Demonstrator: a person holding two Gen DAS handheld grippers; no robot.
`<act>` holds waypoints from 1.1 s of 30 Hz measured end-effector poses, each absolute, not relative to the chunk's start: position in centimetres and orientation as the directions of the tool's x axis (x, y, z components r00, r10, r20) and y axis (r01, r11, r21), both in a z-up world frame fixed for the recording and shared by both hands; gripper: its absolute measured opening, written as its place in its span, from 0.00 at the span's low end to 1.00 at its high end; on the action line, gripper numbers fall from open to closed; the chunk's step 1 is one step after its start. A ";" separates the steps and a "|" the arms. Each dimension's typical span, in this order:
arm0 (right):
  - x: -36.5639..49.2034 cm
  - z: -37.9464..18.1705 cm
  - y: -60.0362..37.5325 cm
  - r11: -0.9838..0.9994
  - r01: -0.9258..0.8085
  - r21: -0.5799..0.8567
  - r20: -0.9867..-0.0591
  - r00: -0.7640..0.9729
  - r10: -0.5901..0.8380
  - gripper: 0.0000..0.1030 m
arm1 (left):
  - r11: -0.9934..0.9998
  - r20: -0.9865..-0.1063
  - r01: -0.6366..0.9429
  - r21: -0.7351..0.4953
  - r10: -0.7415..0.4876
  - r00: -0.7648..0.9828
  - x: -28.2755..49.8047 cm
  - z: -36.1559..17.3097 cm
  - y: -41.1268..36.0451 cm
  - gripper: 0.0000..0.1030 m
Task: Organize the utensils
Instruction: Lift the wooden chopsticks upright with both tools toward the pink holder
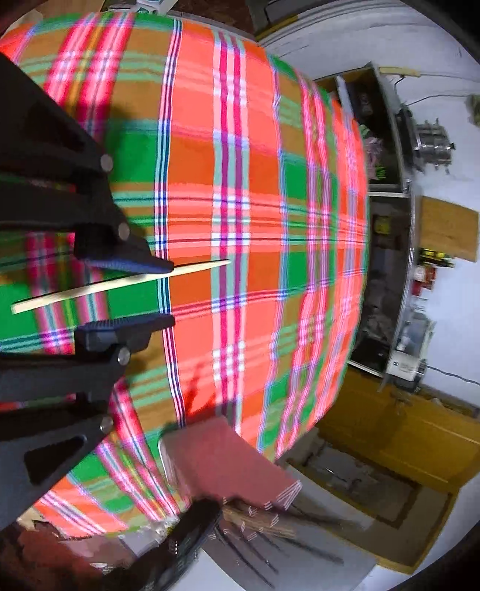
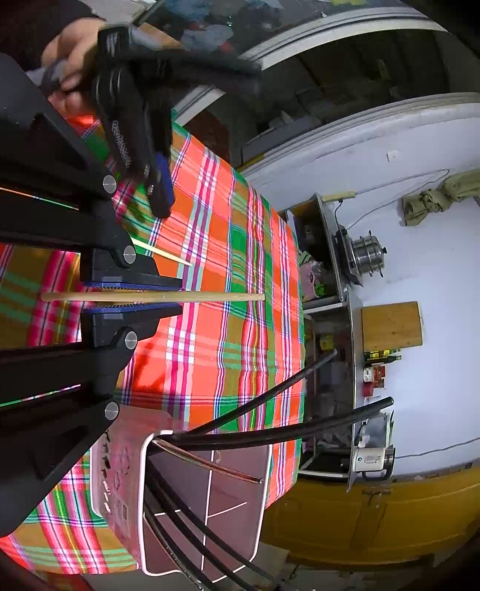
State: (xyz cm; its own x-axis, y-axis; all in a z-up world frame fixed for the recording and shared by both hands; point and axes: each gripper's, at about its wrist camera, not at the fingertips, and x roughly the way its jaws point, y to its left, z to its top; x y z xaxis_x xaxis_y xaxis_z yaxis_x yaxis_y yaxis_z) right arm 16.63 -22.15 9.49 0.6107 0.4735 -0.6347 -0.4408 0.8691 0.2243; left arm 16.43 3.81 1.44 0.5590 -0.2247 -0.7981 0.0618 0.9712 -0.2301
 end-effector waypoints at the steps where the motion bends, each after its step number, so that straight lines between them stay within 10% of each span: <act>1: 16.7 9.5 -22.2 0.869 -0.441 0.223 -0.635 0.611 0.473 0.06 | 0.972 -0.808 0.057 -0.226 -0.220 0.547 17.0 0.7 3.6 0.23; 16: 17.4 9.6 -22.7 0.872 -0.437 0.219 -0.635 0.615 0.467 0.06 | 0.991 -0.859 0.030 -0.130 -0.127 0.496 21.0 -2.6 2.4 0.07; 33: 16.8 10.0 -22.8 0.868 -0.439 0.230 -0.620 0.622 0.479 0.06 | 0.966 -0.712 0.078 -0.247 -0.235 0.661 15.1 6.6 5.0 0.07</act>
